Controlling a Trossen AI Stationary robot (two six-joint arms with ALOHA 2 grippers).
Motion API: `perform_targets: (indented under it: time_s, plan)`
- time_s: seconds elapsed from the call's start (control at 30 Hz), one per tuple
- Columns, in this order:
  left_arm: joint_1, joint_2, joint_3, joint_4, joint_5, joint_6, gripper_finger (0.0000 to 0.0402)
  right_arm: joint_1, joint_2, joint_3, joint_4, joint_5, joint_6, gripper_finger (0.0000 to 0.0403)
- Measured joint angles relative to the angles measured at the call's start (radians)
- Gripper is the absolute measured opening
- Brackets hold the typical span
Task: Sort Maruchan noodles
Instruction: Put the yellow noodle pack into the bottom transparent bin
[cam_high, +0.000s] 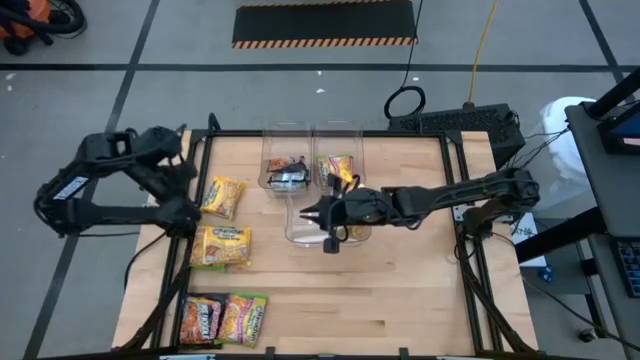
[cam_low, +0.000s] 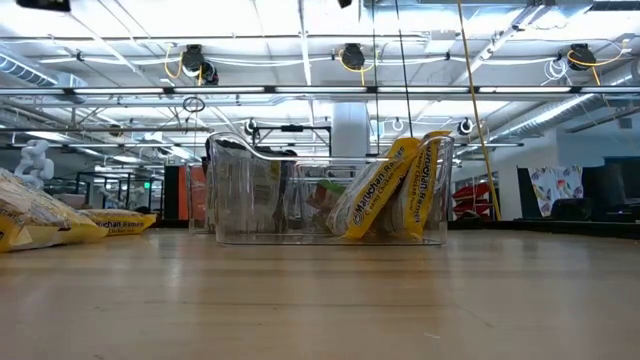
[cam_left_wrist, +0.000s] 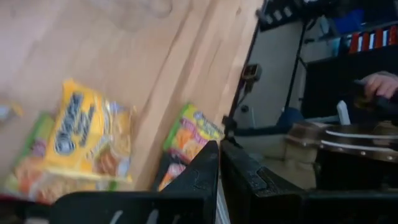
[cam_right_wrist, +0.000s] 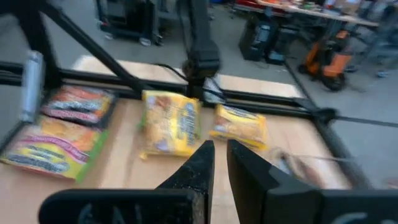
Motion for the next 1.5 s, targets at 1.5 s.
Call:
perform_targets:
  time_s: [1.5]
  plan:
    - [-0.449,0.006,-0.317,0.118,-0.049,-0.526,0.0098,0.023,-0.168,0.000,-0.122,0.145,-0.059,0.0041]
